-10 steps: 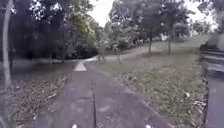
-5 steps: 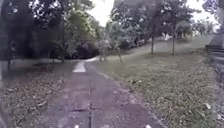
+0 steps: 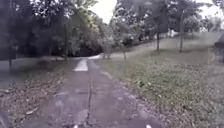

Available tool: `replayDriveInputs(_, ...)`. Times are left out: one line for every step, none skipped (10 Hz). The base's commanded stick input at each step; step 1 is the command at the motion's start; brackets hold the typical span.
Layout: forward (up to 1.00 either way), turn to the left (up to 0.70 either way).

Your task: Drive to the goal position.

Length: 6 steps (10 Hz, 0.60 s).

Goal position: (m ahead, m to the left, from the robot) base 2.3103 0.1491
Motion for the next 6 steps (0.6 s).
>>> replayDriveInputs(0.70,0.00)
replayDriveInputs(0.70,0.00)
replayDriveInputs(0.70,0.00)
replayDriveInputs(0.70,0.00)
replayDriveInputs(0.70,0.00)
replayDriveInputs(0.70,0.00)
